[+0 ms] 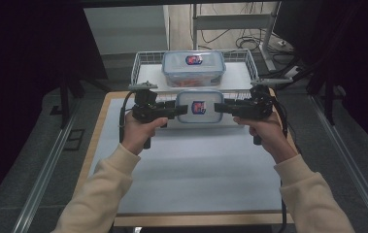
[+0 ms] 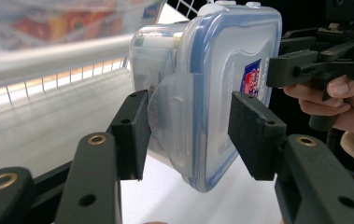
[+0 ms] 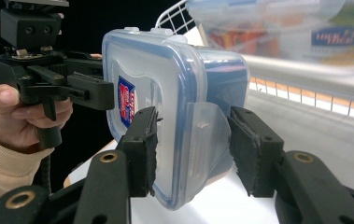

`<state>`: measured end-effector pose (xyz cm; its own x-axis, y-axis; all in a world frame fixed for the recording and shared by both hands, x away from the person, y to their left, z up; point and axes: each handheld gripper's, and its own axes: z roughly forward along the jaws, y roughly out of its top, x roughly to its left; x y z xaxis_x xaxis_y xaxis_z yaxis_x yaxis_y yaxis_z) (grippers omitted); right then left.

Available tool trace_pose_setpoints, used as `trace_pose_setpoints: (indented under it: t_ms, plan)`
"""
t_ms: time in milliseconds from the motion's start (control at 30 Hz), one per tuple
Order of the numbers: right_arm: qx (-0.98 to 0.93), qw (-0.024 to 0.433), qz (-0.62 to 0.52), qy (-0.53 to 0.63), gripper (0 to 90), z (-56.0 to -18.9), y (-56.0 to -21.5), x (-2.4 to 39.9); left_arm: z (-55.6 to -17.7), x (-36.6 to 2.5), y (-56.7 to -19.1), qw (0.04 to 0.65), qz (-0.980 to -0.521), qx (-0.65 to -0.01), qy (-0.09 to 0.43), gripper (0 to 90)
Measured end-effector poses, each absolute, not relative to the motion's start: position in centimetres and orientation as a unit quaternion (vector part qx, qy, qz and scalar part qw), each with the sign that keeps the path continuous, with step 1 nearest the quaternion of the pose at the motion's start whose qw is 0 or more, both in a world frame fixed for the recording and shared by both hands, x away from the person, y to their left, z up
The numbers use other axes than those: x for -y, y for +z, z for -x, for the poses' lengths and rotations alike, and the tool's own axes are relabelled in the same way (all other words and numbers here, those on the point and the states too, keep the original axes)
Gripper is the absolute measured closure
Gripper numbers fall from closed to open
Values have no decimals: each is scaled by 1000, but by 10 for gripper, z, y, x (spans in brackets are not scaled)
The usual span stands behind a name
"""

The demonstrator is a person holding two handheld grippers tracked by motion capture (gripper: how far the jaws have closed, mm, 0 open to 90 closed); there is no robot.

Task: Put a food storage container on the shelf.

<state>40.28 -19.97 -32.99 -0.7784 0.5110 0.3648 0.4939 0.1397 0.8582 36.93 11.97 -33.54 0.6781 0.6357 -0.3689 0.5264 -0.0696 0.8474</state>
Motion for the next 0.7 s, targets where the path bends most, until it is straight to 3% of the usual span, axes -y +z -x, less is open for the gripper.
trace_pose_setpoints:
  t_ms: [700]
  plan:
    - [-756, 27, -317, 572, 528, -459, -258, 186, -426, -133, -264, 561, -728, -387, 72, 494]
